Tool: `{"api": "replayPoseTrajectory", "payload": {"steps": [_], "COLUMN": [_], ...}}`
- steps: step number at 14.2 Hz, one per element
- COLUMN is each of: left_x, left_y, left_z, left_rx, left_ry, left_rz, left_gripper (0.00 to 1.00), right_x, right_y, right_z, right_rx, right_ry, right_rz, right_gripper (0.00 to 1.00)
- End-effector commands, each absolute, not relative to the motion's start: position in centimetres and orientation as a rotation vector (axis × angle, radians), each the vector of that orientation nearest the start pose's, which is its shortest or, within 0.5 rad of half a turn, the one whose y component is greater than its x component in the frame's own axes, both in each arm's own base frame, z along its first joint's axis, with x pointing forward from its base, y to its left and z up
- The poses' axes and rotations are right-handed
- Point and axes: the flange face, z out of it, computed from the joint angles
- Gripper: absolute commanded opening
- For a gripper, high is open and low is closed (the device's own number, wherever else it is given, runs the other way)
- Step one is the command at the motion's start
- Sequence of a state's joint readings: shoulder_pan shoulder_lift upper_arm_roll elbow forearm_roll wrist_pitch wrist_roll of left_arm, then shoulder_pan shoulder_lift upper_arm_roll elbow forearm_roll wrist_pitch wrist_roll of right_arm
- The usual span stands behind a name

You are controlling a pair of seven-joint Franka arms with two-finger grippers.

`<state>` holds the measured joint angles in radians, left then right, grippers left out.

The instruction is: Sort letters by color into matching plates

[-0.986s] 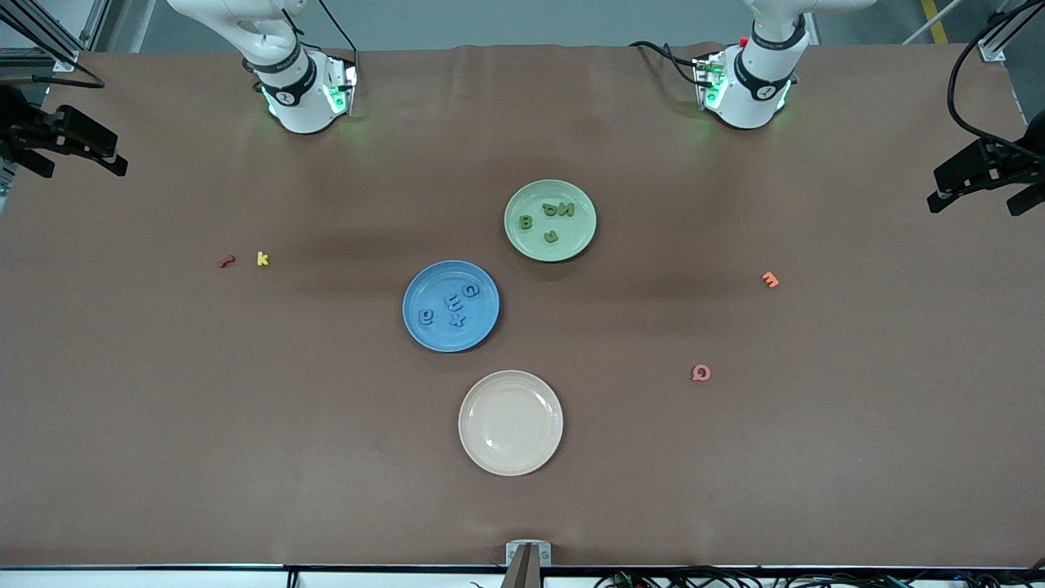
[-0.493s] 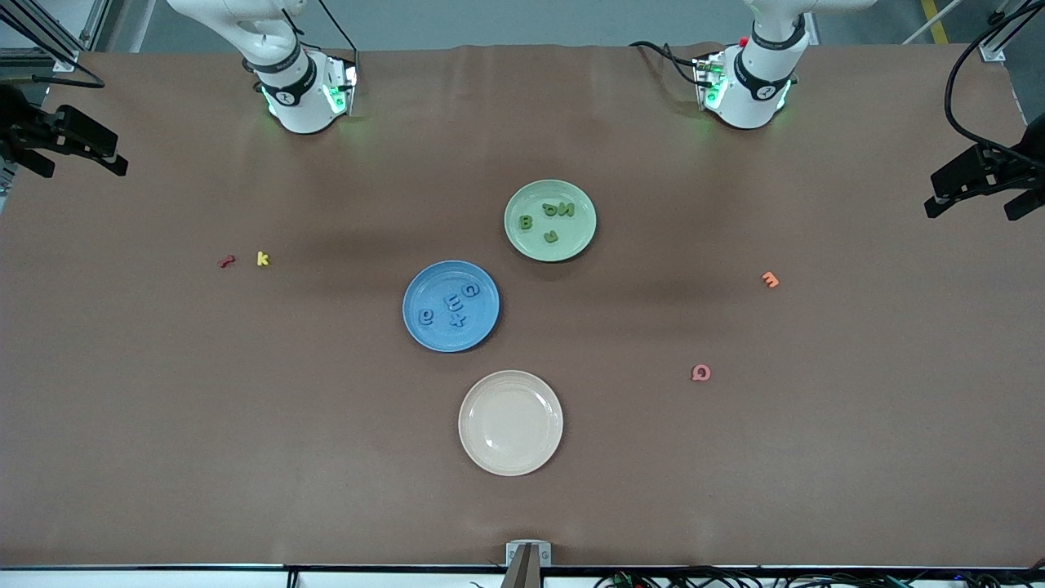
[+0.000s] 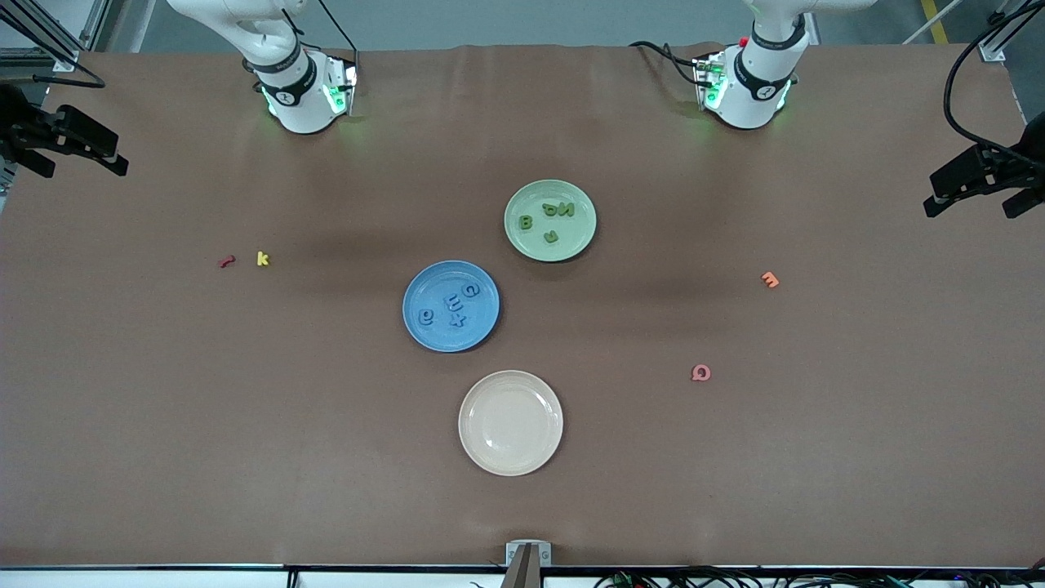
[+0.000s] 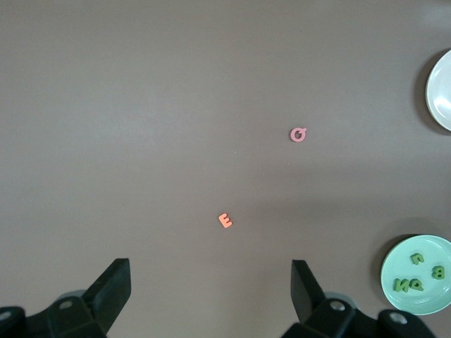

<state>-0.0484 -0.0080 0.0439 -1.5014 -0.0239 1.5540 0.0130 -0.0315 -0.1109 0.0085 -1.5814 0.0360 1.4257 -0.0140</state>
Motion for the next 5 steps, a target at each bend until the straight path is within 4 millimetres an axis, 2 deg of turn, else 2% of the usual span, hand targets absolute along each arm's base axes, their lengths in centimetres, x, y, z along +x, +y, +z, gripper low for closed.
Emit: {"api": "replayPoseTrajectory", "payload": {"steps": [1,5], "left_x": [55.06,55.07], "left_y": [-0.51,-0.57], "left_z": [66.47,66.48], "left_rx": [-3.179,-3.177], "left_ry": [0.014,0.016], "left_rz": [-0.088,-0.090], "left_gripper": [1.00,1.00], "right_x": [49.55,49.63], "right_y": [-0.53,-0.32], "right_z": [67.08,67.20], "right_rx": [-3.091,-3.107], "right_ry": [0.000,-0.018], "right_rz": [0.051,0.037], "right_gripper": [1.00,1.00]}}
